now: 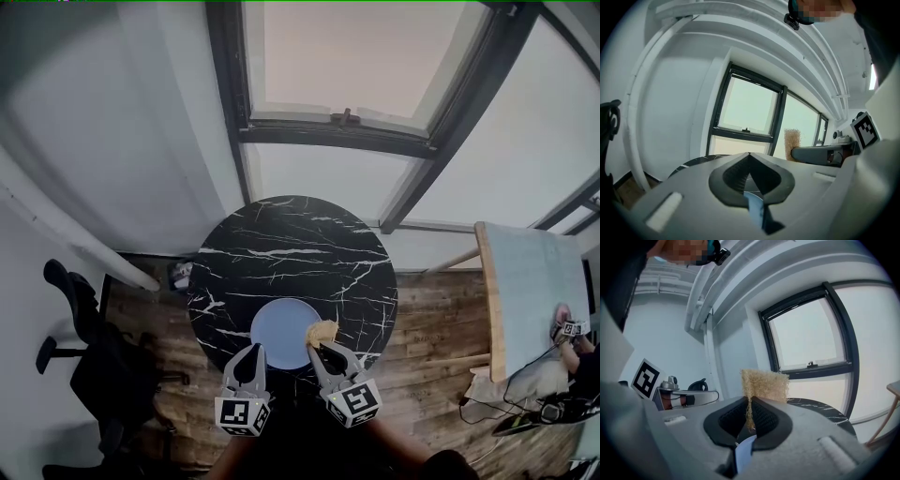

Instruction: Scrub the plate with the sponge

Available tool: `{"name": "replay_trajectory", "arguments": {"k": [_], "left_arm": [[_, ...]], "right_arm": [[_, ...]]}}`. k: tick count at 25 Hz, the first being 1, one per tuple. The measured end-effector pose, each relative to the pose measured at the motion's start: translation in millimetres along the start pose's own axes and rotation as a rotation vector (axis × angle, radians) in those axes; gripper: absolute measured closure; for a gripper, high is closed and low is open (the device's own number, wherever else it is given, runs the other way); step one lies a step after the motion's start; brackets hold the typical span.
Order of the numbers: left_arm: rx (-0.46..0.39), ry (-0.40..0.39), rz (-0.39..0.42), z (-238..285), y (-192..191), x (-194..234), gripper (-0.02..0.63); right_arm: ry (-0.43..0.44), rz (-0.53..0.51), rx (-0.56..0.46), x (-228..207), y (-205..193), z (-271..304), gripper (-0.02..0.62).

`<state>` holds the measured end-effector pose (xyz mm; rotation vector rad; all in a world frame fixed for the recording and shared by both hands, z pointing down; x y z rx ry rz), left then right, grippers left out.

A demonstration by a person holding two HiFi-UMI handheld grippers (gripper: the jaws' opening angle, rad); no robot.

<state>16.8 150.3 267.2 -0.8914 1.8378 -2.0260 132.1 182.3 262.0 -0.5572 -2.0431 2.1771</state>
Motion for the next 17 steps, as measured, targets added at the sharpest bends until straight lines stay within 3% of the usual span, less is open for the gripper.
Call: {"name": "replay_trajectory", "arguments": {"k": [17], "left_arm": [[-0.006, -0.005, -0.013, -8.8, -1.3, 0.5, 0.612]], "right_arm": [[0.016, -0.006, 0.002, 8.8, -2.3, 1.1, 0.575]]}}
Point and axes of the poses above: the fingertips, and each gripper's own axes: z forward along the fingers, x to its left, y out of its top, the point moved 1 cm from there along -z, backward along the fingers, and after that the axes turned 13 degrees about -x, right-handed, at the moved point
